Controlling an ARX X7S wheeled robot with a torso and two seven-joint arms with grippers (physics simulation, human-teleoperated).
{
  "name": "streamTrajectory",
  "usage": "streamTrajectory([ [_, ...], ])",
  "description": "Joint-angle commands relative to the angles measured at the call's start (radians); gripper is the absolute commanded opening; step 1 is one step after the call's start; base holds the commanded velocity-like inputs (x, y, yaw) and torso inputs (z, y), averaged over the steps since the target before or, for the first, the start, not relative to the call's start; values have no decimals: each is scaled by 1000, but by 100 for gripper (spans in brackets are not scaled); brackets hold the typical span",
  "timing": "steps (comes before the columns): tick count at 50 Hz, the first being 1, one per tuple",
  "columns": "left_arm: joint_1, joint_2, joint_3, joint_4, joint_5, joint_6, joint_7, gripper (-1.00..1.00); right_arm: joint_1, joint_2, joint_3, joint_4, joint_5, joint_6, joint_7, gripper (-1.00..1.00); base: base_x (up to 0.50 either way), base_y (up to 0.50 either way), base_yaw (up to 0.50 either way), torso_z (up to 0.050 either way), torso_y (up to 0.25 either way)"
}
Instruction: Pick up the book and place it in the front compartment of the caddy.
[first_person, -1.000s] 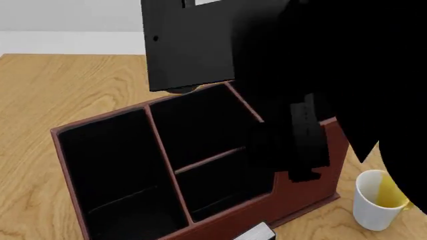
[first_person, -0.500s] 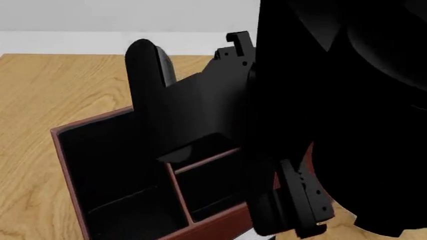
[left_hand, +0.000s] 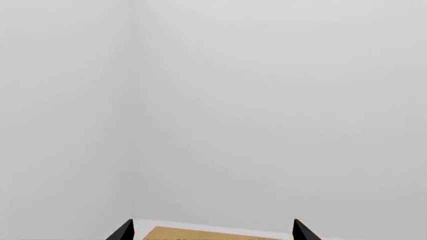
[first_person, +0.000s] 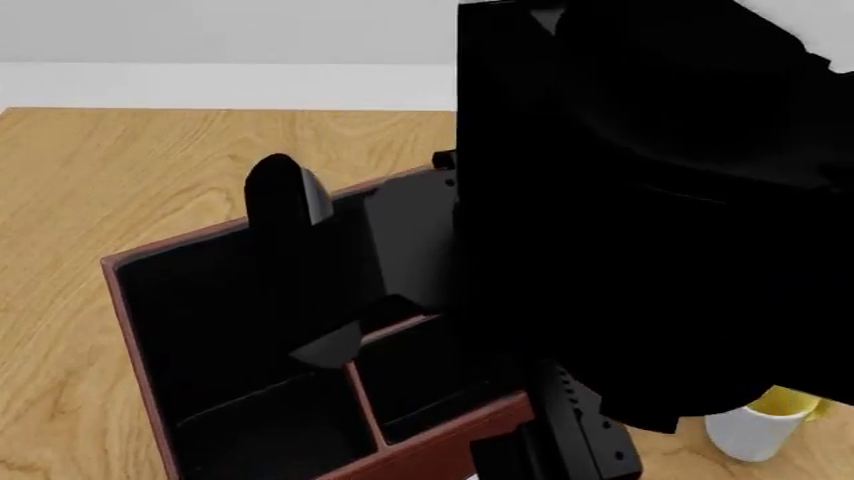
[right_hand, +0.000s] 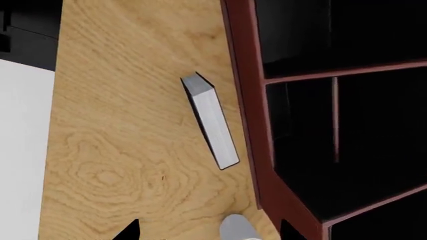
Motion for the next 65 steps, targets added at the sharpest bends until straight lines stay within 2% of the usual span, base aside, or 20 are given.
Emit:
streamTrajectory([
  [1,11,11,-10,-1,33,8,20,100,-30,-58,-7,63,-33,-35,-60,100,0,0,0,0,0],
  [41,26,-56,14,20,55,29,8,100,-224,-133,-103,251,-162,-260,-3,100,0,0,0,0,0],
  [65,21,-41,20,11,53,24,7,100,-295,-153,-162,345,-284,-418,60,100,0,0,0,0,0],
])
